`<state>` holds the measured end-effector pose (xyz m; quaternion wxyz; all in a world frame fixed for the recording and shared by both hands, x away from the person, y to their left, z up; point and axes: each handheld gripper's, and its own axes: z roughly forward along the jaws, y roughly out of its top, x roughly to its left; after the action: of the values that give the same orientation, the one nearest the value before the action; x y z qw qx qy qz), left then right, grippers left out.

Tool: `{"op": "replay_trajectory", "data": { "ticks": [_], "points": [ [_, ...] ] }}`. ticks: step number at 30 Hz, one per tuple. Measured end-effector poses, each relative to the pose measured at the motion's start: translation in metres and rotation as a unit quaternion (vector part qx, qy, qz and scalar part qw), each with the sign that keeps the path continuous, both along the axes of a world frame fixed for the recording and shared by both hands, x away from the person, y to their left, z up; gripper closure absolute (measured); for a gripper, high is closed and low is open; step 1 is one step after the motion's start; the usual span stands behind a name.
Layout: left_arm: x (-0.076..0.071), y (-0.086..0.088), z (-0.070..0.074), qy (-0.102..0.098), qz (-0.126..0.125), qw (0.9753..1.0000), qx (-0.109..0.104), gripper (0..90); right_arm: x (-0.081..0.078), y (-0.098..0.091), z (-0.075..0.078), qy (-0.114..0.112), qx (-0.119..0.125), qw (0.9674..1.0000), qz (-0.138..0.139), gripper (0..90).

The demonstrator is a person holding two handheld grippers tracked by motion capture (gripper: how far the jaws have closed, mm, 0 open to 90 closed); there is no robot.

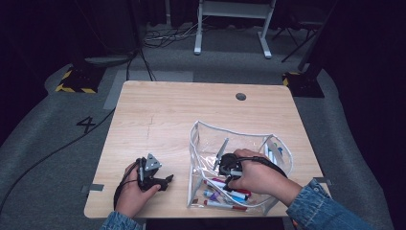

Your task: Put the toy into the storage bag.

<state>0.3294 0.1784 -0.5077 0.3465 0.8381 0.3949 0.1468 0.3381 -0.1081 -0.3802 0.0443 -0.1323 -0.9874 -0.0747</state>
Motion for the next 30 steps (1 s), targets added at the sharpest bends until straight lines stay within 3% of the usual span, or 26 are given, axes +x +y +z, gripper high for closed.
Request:
{"op": "replay_trajectory", "data": {
  "ticks": [4, 9, 11, 13, 16, 19, 20, 24, 25, 26, 27, 30],
  "points": [
    [0.000, 0.000, 0.000, 0.000, 0.000, 1.0000, 0.000, 18.5, 0.001, 0.003, -0.010, 0.010, -0.028, 0.9995, 0.013, 77.0],
    [0.000, 0.000, 0.000, 0.000, 0.000, 1.0000, 0.000, 18.5, 0.003, 0.006, -0.021, 0.037, -0.039, 0.9982, 0.027, 75.8],
    [0.000, 0.000, 0.000, 0.000, 0.000, 1.0000, 0.000, 18.4, 0.002, 0.006, -0.025, 0.051, -0.030, 0.9980, 0.024, 63.8],
    [0.000, 0.000, 0.000, 0.000, 0.000, 1.0000, 0.000, 18.4, 0.002, 0.004, -0.025, 0.051, -0.006, 0.9985, 0.019, 59.4],
    [0.000, 0.000, 0.000, 0.000, 0.000, 1.0000, 0.000, 18.4, 0.004, 0.000, -0.007, 0.015, 0.023, 0.9996, 0.007, 53.9],
    [0.000, 0.000, 0.000, 0.000, 0.000, 1.0000, 0.000, 18.4, 0.005, -0.005, 0.007, -0.003, 0.044, 0.9989, -0.011, 53.3],
    [0.000, 0.000, 0.000, 0.000, 0.000, 1.0000, 0.000, 18.5, 0.005, -0.011, 0.025, -0.025, 0.066, 0.9971, -0.029, 52.7],
    [0.000, 0.000, 0.000, 0.000, 0.000, 1.0000, 0.000, 18.5, 0.005, -0.026, 0.053, -0.059, 0.098, 0.9914, -0.063, 52.7],
    [0.000, 0.000, 0.000, 0.000, 0.000, 1.0000, 0.000, 18.5, 0.005, -0.026, 0.053, -0.059, 0.098, 0.9914, -0.063, 52.7],
    [0.000, 0.000, 0.000, 0.000, 0.000, 1.0000, 0.000, 18.4, 0.004, -0.036, 0.066, -0.071, 0.114, 0.9870, -0.088, 52.1],
    [0.000, 0.000, 0.000, 0.000, 0.000, 1.0000, 0.000, 18.4, 0.004, -0.036, 0.066, -0.071, 0.114, 0.9870, -0.088, 52.1],
    [0.000, 0.000, 0.000, 0.000, 0.000, 1.0000, 0.000, 18.4, 0.003, -0.053, 0.084, -0.081, 0.140, 0.9792, -0.122, 51.2]
  ]
}}
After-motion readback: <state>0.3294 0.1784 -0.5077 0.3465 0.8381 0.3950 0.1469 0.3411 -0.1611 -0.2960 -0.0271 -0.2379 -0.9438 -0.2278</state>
